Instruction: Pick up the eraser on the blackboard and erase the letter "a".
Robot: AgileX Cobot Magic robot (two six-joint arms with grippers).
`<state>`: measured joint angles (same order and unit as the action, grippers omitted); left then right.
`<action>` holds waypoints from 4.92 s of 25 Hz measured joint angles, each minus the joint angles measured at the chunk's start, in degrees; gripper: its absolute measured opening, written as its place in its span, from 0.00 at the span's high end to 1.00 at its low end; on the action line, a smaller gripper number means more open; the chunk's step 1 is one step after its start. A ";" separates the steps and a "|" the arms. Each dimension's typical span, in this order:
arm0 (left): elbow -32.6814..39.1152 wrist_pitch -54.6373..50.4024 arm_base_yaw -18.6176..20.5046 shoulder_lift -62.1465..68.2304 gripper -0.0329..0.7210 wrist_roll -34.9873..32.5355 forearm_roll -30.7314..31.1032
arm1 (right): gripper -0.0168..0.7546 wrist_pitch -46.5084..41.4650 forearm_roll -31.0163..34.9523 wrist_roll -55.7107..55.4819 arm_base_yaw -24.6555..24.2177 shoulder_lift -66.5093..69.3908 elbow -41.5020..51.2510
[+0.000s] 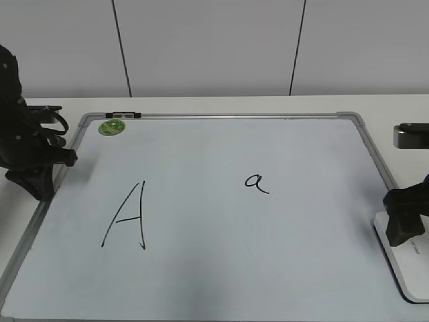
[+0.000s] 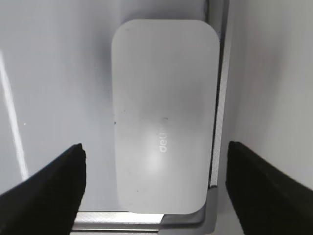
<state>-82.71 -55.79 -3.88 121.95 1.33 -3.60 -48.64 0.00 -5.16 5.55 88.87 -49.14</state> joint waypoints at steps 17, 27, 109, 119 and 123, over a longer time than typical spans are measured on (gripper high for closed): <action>0.00 0.00 0.00 0.00 0.90 0.00 0.00 | 0.12 2.56 -0.98 -1.25 0.00 7.40 -0.12; 0.00 0.00 0.00 0.00 0.90 0.00 -0.17 | 0.27 3.20 -1.24 -1.25 0.00 10.03 -0.21; -0.04 -0.10 0.09 0.00 0.88 0.00 -0.86 | 0.30 -22.03 -0.83 -3.79 21.99 39.07 -65.97; -0.04 -0.10 0.09 0.00 0.88 0.00 -0.86 | 0.30 -21.94 -3.00 -4.25 10.46 25.54 -45.75; -0.04 -0.12 0.09 0.00 0.87 0.00 -0.86 | 0.30 -21.91 -3.25 -4.25 6.68 20.60 -37.38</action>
<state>-82.75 -55.91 -3.79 121.95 1.33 -4.45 -70.54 -3.25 -9.41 12.23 109.47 -86.52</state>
